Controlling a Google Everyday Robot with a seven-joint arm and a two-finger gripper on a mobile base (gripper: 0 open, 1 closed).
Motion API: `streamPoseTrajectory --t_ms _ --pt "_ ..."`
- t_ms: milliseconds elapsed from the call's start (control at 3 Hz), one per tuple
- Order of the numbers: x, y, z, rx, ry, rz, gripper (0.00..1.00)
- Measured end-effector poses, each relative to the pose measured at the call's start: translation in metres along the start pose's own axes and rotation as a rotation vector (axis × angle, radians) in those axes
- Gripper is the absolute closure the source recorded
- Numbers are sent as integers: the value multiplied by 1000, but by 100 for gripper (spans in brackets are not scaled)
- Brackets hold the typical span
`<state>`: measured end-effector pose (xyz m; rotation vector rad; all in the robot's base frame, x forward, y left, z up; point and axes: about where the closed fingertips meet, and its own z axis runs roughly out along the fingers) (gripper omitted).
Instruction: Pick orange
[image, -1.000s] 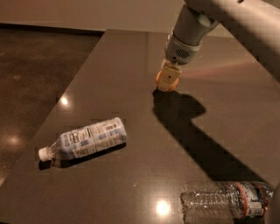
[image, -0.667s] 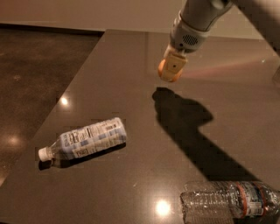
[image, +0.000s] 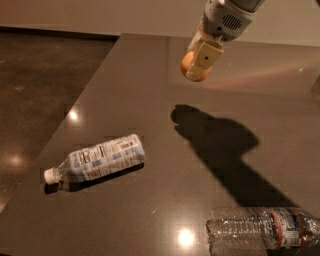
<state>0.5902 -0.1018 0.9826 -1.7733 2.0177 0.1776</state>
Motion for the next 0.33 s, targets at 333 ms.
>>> streamPoseTrajectory --t_ms 333 --pt "-3 -1 1 3 -7 -2 100"
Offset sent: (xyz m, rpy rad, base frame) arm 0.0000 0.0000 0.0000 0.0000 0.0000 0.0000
